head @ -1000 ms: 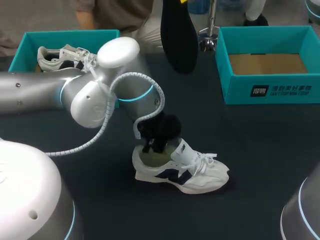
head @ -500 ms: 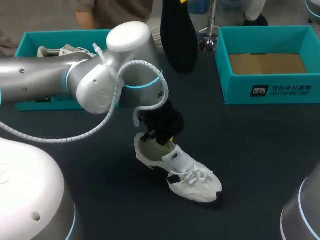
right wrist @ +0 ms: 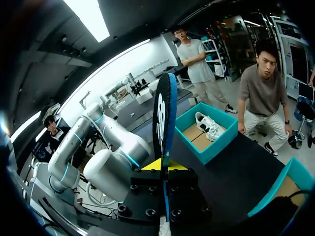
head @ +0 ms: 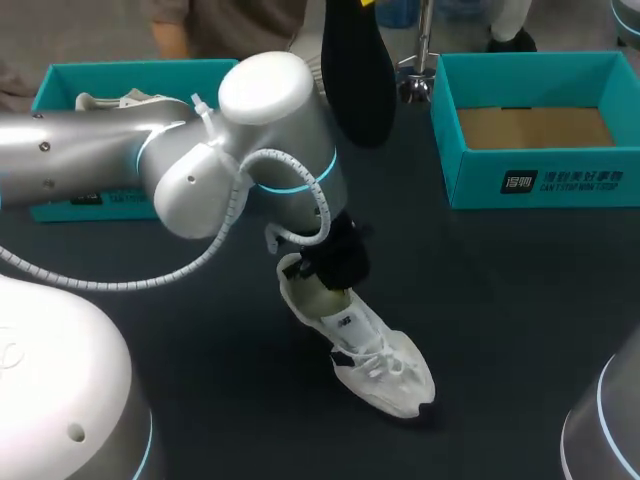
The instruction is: Take the shoe out of the shoebox, open the shoe tongue, remove and reinsert the insole, then place the shoe into the shoebox
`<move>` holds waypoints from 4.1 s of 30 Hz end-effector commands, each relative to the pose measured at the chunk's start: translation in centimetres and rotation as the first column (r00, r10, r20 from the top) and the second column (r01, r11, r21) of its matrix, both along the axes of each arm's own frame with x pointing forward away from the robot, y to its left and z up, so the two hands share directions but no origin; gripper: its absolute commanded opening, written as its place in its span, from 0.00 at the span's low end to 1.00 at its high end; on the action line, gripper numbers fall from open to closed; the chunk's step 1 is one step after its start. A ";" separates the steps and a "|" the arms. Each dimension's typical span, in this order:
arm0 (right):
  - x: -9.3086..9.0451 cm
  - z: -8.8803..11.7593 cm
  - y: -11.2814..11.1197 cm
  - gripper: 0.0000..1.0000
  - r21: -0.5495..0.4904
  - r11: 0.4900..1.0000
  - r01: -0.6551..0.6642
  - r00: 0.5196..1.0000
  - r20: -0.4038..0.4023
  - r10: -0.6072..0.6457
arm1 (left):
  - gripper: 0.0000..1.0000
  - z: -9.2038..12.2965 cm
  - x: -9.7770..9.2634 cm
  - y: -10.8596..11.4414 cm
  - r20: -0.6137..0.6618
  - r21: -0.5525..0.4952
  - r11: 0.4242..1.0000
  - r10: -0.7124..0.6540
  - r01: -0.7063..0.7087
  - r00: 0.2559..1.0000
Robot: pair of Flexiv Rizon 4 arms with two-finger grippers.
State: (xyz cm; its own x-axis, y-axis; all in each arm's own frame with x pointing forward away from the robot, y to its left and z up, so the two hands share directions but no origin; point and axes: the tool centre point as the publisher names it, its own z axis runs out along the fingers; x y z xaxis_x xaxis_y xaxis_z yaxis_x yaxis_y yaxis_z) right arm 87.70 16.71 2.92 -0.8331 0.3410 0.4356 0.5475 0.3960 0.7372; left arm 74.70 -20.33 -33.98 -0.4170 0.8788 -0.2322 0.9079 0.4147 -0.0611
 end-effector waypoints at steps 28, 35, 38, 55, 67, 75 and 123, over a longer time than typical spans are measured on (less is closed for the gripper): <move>0.1 0.0 0.1 0.00 -0.003 1.000 0.001 1.000 -0.002 -0.001 | 0.00 1.6 1.2 -2.1 -0.228 0.004 0.976 -0.211 0.217 0.951; 0.1 0.0 0.1 0.00 -0.003 1.000 0.001 1.000 -0.002 -0.001 | 0.00 0.3 0.7 -2.6 -0.250 0.017 0.961 -0.264 0.277 0.932; 0.1 0.0 0.1 0.00 -0.003 1.000 0.001 1.000 -0.002 -0.001 | 0.00 0.0 0.5 -2.8 -0.247 0.022 0.951 -0.293 0.308 0.924; 0.1 0.0 0.1 0.00 -0.003 1.000 0.001 1.000 -0.002 -0.001 | 0.00 -2.4 -0.4 -3.0 -0.243 0.055 0.939 -0.318 0.340 0.916; 0.1 0.0 0.1 0.00 -0.003 1.000 0.001 1.000 -0.002 -0.001 | 0.00 -3.8 -0.5 -3.5 -0.201 0.056 0.941 -0.318 0.335 0.926; 0.1 0.0 0.1 0.00 -0.003 1.000 0.001 1.000 -0.002 -0.001 | 0.00 -3.9 -0.6 -3.6 -0.182 0.036 0.943 -0.318 0.330 0.930; 0.1 0.0 0.1 0.00 -0.003 1.000 0.001 1.000 -0.002 -0.001 | 1.00 5.9 1.0 0.2 0.003 -0.745 0.651 0.219 -0.144 0.976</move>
State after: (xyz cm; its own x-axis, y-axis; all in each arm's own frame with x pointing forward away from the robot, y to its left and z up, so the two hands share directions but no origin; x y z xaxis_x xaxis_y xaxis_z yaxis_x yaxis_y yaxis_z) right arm 87.71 16.70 2.93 -0.8330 0.3413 0.4355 0.5476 0.3963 0.7369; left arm 76.40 -20.84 -28.08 -0.5439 0.5125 -0.6644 0.8332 0.4240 -0.3550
